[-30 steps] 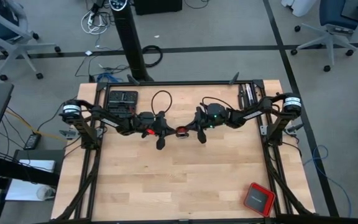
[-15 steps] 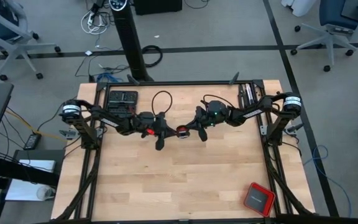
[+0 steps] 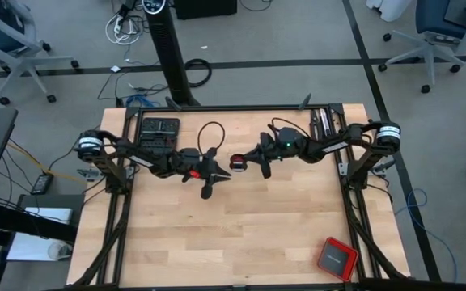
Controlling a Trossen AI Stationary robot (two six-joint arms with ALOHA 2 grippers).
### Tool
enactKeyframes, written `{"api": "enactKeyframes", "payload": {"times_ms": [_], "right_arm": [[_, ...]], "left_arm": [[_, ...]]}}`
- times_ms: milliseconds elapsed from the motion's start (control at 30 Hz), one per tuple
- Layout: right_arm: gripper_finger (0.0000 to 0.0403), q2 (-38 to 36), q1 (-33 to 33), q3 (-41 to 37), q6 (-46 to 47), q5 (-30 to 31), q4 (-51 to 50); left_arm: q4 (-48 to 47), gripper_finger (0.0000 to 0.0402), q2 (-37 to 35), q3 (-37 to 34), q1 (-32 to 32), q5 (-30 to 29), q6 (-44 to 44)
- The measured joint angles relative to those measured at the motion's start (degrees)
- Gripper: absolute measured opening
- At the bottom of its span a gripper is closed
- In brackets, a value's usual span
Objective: Coil cords
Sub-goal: Coil the red wire onto the spool
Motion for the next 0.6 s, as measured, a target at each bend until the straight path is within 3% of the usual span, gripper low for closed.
{"api": "enactKeyframes", "payload": {"times_ms": [233, 500, 600], "right_arm": [[0.0, -0.15, 0.05, -0.55, -0.3, -0.98, -0.2], [0.0, -0.15, -0.67, -0.58, -2.76, -3.0, -5.49], [0.0, -0.15, -0.64, -0.55, -3.17, -1.84, -6.26]], "left_arm": [[-2.13, 0.0062, -0.46, 0.02, -2.06, -7.73, 4.18], [-12.46, 0.0062, -9.05, 0.0, -2.14, -17.64, 6.97], [-12.73, 0.0062, -10.29, 0.02, -2.15, -18.33, 5.78]]}}
